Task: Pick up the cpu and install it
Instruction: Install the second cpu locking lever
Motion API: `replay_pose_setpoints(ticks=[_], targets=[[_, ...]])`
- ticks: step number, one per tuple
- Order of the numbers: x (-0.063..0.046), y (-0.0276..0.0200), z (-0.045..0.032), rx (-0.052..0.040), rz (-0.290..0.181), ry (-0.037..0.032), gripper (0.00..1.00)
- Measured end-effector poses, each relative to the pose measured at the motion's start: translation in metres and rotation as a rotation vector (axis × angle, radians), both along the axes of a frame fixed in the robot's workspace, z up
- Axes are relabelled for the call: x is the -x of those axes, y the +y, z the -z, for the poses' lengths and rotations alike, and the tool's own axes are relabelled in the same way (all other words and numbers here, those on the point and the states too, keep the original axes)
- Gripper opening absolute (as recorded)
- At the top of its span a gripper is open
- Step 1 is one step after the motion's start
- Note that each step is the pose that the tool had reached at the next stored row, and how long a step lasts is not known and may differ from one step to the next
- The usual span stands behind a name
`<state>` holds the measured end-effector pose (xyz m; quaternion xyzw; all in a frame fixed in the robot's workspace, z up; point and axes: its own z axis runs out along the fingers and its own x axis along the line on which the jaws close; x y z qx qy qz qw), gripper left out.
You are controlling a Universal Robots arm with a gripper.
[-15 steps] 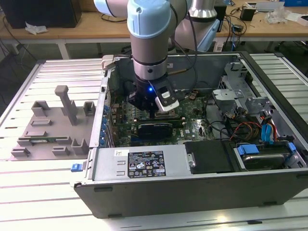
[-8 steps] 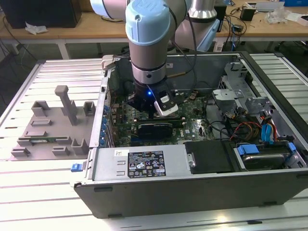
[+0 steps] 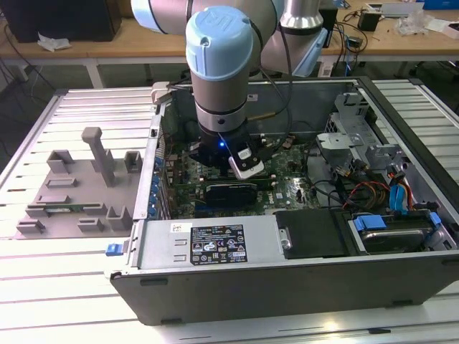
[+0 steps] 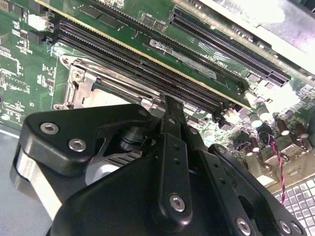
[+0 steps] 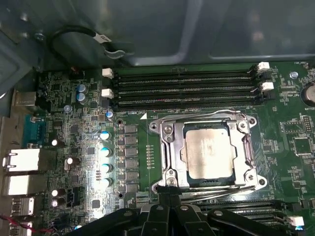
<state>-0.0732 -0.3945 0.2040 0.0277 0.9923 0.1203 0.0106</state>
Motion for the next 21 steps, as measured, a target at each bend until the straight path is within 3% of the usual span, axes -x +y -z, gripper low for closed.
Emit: replay_pose_setpoints(ticks=[3, 12, 15, 21], targets=[[-0.0001, -0.0002, 0.0002, -0.0007, 0.0, -0.0002, 0.11], [0.0001, -0.0068, 0.0002, -0.006, 0.0, -0.0001, 0.11], [0.0003, -0.0069, 0.0017, -0.029, 0.0, -0.0004, 0.11], [0.0015, -0.0061, 0.0047, -0.0447, -0.001, -0.0002, 0.11]])
